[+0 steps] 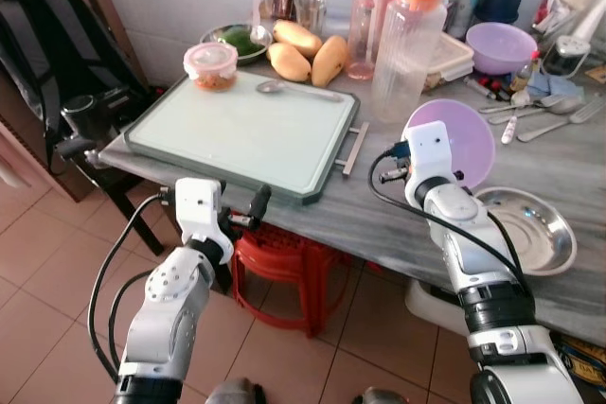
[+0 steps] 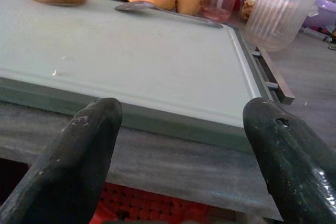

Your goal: Setting the table

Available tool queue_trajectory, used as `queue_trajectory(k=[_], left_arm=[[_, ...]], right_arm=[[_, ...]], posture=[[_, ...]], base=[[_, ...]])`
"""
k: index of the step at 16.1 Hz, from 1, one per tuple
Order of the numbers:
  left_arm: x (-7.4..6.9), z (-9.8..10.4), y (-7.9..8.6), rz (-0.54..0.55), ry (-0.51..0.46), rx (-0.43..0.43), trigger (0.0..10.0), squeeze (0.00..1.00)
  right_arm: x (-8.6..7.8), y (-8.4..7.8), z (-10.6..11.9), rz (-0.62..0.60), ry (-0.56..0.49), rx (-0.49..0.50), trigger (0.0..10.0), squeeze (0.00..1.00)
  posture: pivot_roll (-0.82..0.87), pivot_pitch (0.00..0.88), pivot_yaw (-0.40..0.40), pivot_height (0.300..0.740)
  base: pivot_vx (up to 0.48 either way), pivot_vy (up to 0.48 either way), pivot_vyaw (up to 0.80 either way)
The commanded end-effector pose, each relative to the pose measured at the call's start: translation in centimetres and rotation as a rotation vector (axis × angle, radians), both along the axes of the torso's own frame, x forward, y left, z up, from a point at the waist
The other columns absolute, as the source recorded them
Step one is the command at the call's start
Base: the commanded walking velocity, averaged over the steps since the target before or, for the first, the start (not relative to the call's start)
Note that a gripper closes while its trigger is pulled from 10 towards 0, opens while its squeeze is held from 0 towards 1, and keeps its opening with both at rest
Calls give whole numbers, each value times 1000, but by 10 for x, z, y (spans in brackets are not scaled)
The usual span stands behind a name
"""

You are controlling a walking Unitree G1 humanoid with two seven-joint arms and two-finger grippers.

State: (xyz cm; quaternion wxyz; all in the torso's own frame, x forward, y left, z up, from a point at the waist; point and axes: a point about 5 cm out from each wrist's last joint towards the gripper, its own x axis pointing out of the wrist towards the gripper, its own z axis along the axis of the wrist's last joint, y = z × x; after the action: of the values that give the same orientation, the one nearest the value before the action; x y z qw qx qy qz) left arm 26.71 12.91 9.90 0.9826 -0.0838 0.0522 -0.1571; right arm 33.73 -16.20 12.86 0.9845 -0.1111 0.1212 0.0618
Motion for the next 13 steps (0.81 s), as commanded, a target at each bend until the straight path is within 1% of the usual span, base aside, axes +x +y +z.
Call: queue_trajectory(k=[1,4,6,9,10,11,12,13], left_arm=[[2,1,1,-3,3,17,10000,0],[0,0,-3,-20,12,16,10000,0],[-6,-4,-9,-49,24,19,10000,0],[-5,-3,-8,-44,20,20,10000,0],[-5,-2,-8,-46,18,21,10000,0],[-5,-3,-8,-47,19,23,10000,0],[-5,-3,-9,-49,20,24,10000,0],[-5,-3,-9,-50,21,24,10000,0]], right_arm=[[-1,-1,4,-19,-7,21,10000,0],[-2,-2,3,-27,7,22,10000,0],[-3,-3,2,-36,15,23,10000,0],[-4,-4,1,-42,25,29,10000,0],[-5,-3,0,-42,30,35,10000,129],[-5,-4,1,-43,31,36,10000,576],[-5,-5,1,-48,30,36,10000,1000],[-5,-6,1,-52,29,36,10000,1000]], posture=[[17,1,55,740],[16,0,57,740],[16,0,58,740],[17,0,59,740],[17,0,59,740],[17,0,59,740],[15,0,59,740],[14,0,59,740]], base=[[0,0,0],[0,0,0],[0,0,0],[0,0,0],[0,0,0],[0,0,0],[0,0,0],[0,0,0]])
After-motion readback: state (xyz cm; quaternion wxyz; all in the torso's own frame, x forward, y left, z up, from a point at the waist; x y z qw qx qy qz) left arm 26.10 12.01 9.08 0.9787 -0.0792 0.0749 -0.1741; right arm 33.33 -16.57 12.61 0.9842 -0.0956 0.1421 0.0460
